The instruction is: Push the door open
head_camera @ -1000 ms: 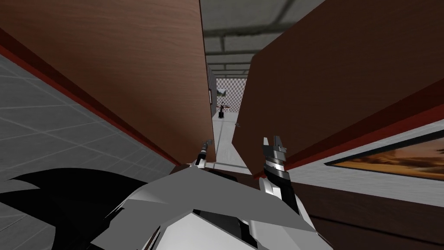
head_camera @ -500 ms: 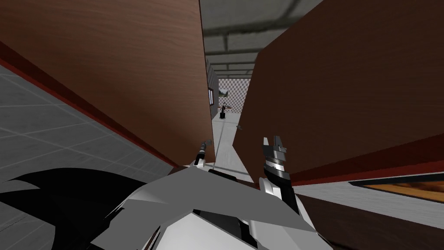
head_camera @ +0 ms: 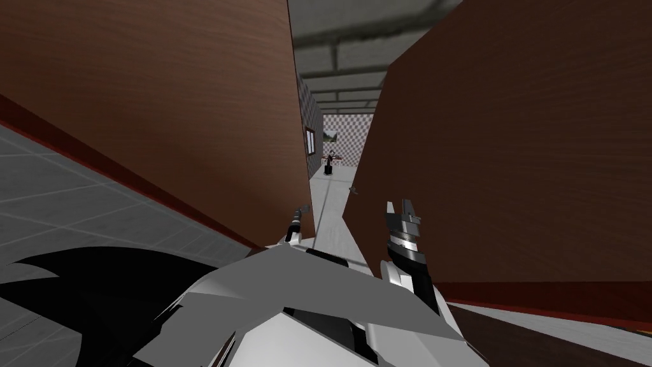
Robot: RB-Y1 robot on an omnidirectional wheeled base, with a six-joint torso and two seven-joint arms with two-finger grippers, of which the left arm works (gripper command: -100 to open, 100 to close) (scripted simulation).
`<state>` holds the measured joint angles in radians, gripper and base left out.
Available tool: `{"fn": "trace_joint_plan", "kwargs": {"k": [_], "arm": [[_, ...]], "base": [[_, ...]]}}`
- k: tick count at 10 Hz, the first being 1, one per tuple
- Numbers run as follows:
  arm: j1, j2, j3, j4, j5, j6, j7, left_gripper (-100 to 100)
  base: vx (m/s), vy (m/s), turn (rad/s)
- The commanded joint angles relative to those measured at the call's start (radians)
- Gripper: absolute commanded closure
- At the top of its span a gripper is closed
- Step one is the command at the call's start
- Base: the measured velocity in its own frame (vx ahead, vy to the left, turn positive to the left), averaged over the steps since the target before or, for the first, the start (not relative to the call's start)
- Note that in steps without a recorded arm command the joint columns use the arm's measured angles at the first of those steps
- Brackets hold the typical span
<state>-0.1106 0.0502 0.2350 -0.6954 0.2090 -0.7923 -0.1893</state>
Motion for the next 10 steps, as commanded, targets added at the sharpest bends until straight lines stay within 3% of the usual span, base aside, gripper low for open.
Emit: {"fn": "trace_joint_plan", "kwargs": {"k": [1, 2, 6, 10], "arm": [[0.003, -0.002, 0.028, -0.019, 0.011, -0.004, -0.019, 100], [0.003, -0.002, 0.028, -0.019, 0.011, -0.004, -0.019, 100], [-0.005, -0.042, 0.070, -0.013, 0.033, -0.009, -0.049, 100], [-0.012, -0.095, 0.103, -0.008, 0.049, -0.013, -0.072, 100]], "base": [[0.173, -0.021, 0.121], [0.126, -0.008, 0.024], [0.188, -0.028, 0.088], [0.175, -0.026, 0.084]]}}
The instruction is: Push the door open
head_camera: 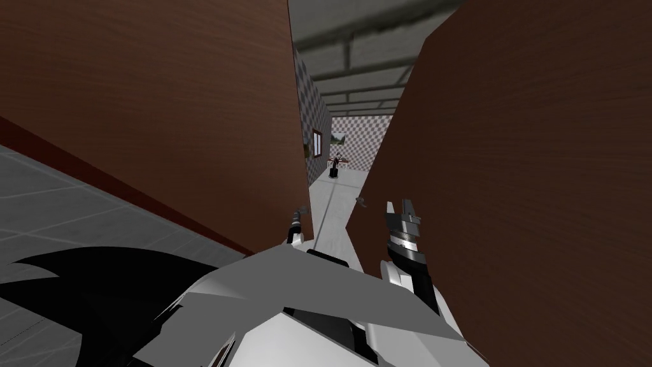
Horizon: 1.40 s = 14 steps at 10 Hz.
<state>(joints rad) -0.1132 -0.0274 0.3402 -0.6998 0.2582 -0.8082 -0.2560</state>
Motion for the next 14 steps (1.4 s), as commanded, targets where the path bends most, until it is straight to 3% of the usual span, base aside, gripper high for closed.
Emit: {"fn": "trace_joint_plan", "kwargs": {"k": [1, 2, 6, 8, 10, 12, 14], "arm": [[0.000, 0.000, 0.000, 0.000, 0.000, 0.000, 0.000, 100], [0.006, 0.019, 0.018, -0.009, 0.020, -0.003, -0.013, 100], [0.017, 0.050, 0.056, -0.027, 0.070, -0.012, -0.046, 100], [0.019, 0.054, 0.062, -0.030, 0.077, -0.013, -0.051, 100], [0.026, 0.065, 0.088, -0.042, 0.110, -0.019, -0.073, 100], [0.026, 0.065, 0.088, -0.042, 0.110, -0.019, -0.073, 100], [0.032, 0.070, 0.109, -0.051, 0.137, -0.024, -0.090, 100]], "base": [[0.064, -0.007, 0.053], [0.128, 0.059, -0.026], [0.182, 0.067, -0.038], [0.119, 0.052, -0.009], [0.135, 0.060, -0.035], [0.085, 0.040, -0.013], [0.093, 0.022, -0.029]]}}
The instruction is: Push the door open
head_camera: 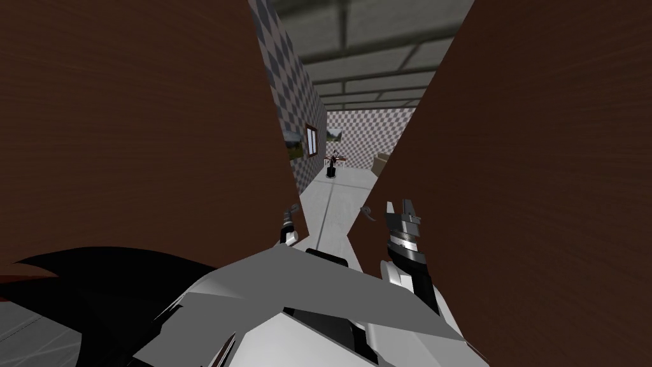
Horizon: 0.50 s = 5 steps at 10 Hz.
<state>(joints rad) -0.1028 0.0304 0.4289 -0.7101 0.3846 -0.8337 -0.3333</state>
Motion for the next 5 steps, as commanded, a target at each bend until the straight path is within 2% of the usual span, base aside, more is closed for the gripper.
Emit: {"fn": "trace_joint_plan", "kwargs": {"k": [1, 2, 3, 5], "arm": [[0.021, 0.012, 0.020, -0.041, 0.011, 0.002, -0.013, 100], [0.021, 0.012, 0.020, -0.041, 0.011, 0.002, -0.013, 100], [0.027, 0.013, 0.041, -0.051, 0.039, -0.003, -0.031, 100], [0.027, 0.013, 0.041, -0.036, 0.039, -0.003, -0.031, 100]], "base": [[0.078, 0.035, 0.012], [0.034, 0.030, 0.017], [0.106, 0.040, -0.043], [0.089, 0.046, -0.016]]}}
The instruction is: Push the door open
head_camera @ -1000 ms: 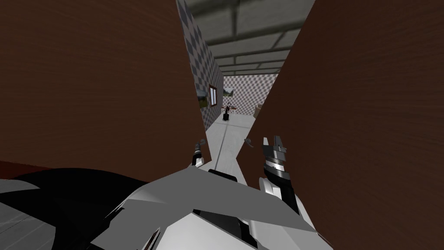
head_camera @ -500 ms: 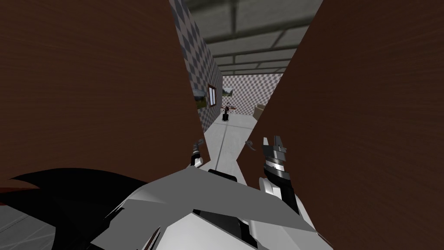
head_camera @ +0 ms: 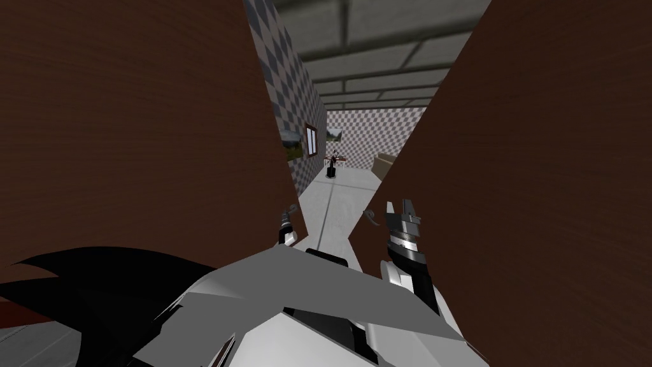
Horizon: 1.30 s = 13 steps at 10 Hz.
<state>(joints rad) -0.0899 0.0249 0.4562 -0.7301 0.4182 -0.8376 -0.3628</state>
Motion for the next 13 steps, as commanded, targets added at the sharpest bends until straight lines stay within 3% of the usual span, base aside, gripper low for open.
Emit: {"fn": "trace_joint_plan", "kwargs": {"k": [1, 2, 4, 8, 10, 11, 13], "arm": [[0.014, 0.018, 0.014, -0.031, 0.005, 0.001, -0.002, 100], [0.020, 0.016, 0.036, -0.041, 0.033, -0.004, -0.020, 100], [0.020, 0.016, 0.036, -0.041, 0.033, -0.004, -0.020, 100], [0.032, 0.002, 0.077, -0.060, 0.086, -0.013, -0.055, 100], [0.032, 0.002, 0.077, -0.060, 0.086, -0.013, -0.055, 100], [0.037, -0.010, 0.096, -0.068, 0.111, -0.018, -0.071, 100], [0.037, -0.010, 0.096, -0.068, 0.111, -0.018, -0.071, 100]], "base": [[0.021, 0.025, 0.010], [0.096, 0.041, -0.046], [0.092, 0.034, 0.000], [0.106, 0.030, -0.021], [0.083, 0.028, -0.004], [0.115, 0.013, -0.038], [0.081, 0.010, 0.001]]}}
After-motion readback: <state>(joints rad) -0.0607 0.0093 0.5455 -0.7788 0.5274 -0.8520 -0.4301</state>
